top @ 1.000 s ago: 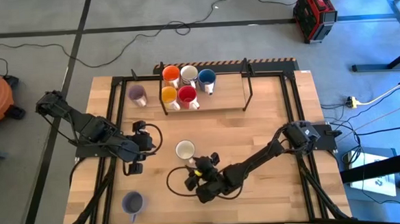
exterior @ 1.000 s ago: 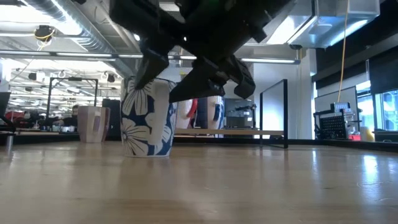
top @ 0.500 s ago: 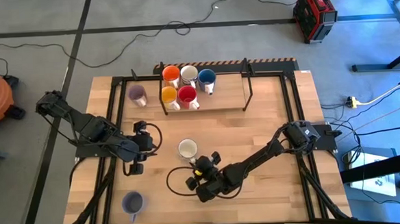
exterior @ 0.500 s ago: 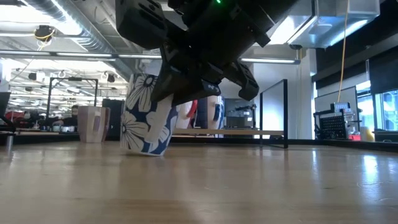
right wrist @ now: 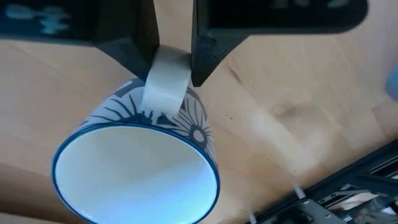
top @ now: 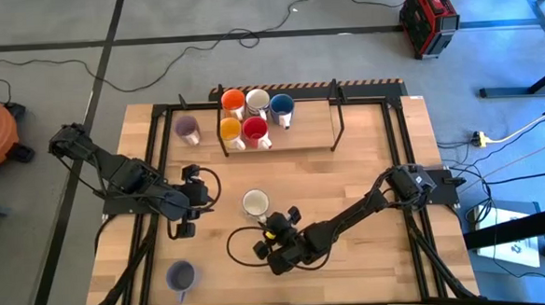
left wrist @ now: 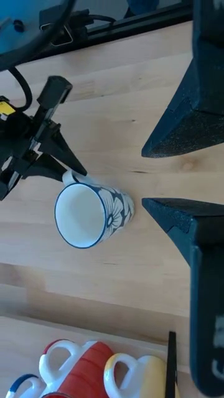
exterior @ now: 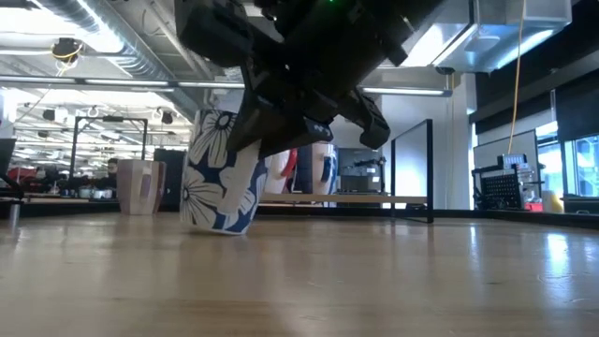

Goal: Place coffee mugs
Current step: Put the white mug on the shelf aligned with the blue mug

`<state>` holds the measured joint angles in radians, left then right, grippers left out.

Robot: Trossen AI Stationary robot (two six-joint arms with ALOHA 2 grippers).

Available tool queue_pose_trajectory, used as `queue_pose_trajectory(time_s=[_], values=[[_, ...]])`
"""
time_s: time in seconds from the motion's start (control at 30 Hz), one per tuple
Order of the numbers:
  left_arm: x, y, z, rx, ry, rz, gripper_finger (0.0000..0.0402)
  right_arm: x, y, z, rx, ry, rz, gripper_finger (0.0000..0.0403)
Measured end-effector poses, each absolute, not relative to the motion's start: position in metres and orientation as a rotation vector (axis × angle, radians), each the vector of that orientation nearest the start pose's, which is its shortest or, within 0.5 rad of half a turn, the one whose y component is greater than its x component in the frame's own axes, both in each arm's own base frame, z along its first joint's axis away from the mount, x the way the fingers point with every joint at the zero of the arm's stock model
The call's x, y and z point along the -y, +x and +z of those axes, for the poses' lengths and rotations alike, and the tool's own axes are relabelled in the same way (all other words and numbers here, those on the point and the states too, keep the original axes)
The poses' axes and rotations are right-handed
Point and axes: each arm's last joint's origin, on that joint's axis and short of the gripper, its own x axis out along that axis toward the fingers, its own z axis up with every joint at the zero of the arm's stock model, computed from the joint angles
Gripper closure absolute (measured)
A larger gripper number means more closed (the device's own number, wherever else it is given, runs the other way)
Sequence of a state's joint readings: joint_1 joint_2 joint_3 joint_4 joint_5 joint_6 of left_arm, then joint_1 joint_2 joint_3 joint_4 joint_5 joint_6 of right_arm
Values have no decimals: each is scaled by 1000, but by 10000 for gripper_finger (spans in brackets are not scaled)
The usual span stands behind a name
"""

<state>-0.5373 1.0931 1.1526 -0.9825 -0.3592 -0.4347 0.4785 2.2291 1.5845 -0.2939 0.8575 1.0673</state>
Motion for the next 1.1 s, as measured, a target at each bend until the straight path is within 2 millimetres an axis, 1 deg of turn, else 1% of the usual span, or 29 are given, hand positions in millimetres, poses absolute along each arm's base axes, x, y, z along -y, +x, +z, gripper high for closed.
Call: queue_pose_trajectory(time_s=[0.17, 0.27, 0.43, 0.57, 0.67, 0.73, 0.83, 0.9, 1.0, 1.1], values=[[92, 174, 337, -842, -8, 18, 292, -200, 411, 155, -491, 393, -668, 364], [92, 175, 337, -842, -9, 17, 292, -199, 401, 163, -522, 368, -699, 364], [92, 175, 337, -839, -11, 17, 292, -194, 386, 174, -537, 321, -779, 364], [92, 175, 337, -838, -11, 16, 292, -187, 369, 187, -565, 264, -840, 364], [92, 175, 337, -837, -12, 16, 292, -176, 352, 194, -556, 264, -861, 364], [92, 175, 337, -836, -12, 16, 292, -167, 336, 196, -539, 287, -858, 364], [92, 175, 337, -836, -13, 16, 292, -151, 312, 200, -506, 342, -818, 364], [93, 175, 338, -832, -15, 15, 292, -138, 300, 201, -490, 383, -778, 364], [92, 175, 338, -827, -11, 23, 292, -118, 289, 203, -461, 400, -714, 364], [92, 176, 338, -818, -9, 33, 292, -96, 287, 209, -456, 352, -695, 364]])
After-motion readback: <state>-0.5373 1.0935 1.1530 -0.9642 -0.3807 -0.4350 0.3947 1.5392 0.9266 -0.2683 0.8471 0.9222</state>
